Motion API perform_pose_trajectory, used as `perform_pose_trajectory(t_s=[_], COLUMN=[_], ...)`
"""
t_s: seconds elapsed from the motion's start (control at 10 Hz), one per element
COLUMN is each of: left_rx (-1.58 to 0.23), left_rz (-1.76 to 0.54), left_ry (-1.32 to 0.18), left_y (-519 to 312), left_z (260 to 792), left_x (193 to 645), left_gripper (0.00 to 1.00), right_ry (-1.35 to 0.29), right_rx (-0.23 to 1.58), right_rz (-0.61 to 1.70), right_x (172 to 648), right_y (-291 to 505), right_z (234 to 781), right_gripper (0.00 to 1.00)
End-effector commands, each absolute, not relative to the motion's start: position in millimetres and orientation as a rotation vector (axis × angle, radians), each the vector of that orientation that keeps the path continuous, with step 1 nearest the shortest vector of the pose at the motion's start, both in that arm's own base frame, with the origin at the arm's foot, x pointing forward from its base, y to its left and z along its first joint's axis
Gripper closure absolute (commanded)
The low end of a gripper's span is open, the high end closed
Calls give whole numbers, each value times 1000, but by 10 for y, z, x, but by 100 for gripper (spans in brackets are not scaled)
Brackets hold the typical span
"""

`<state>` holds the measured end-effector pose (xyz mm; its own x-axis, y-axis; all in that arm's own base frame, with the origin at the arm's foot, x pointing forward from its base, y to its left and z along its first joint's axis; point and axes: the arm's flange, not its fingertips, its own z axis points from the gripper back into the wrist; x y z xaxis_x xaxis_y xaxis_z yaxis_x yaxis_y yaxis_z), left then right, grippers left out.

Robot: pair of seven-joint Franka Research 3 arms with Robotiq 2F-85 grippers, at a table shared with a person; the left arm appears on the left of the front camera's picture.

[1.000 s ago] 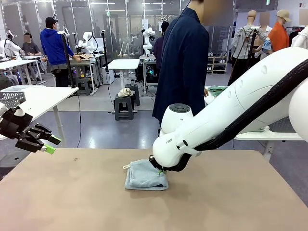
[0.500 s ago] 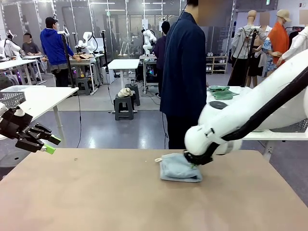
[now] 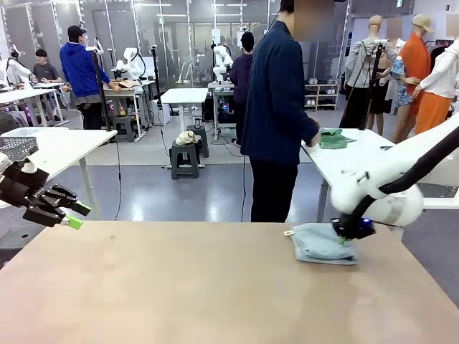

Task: Fold the towels and place them in the basket.
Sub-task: Place the folded Towel with hook on the right side of the table.

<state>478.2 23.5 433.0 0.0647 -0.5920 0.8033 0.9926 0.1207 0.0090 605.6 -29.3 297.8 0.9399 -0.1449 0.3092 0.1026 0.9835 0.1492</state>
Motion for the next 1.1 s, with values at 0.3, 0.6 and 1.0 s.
perform_pose_trajectory(t_s=[0.3,0.6,1.0], left_rx=[-668,-668,-668], left_rz=[-1341,-1341,-1341], left_ry=[-770,-770,-770], left_y=[235,235,235], left_z=[4335,4335,4335], left_x=[4782,4782,4782], left_gripper=[35,35,35], right_ry=[-336,-330,-310], right_rx=[153,133,124], right_rz=[-115,-115,-104], right_x=[6246,6312,6302], right_y=[-1235,-1477,-1539], right_z=[2987,3002,2988], right_gripper=[95,95,75])
